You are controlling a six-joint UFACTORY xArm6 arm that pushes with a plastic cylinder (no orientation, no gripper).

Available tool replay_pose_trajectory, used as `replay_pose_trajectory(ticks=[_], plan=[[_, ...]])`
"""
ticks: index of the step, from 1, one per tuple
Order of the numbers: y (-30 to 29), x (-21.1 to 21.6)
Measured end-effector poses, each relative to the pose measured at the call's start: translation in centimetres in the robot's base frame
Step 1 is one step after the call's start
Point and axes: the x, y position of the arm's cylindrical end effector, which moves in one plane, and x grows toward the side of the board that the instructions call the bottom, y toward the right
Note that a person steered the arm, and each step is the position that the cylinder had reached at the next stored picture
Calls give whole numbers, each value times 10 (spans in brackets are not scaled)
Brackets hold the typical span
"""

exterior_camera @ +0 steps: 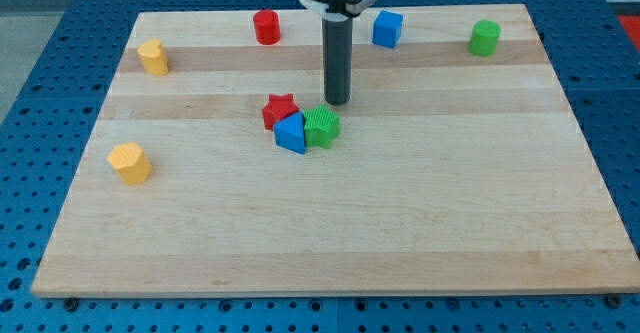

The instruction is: Move the arm to the top center of the board

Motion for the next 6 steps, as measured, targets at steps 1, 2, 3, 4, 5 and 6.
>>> replay_pose_trajectory(ticks=[1,2,3,4,5,6], plan=[[0,-70],[-5,-134],[-14,-172],[-15,-173],[-37,-171],[-70,-173]])
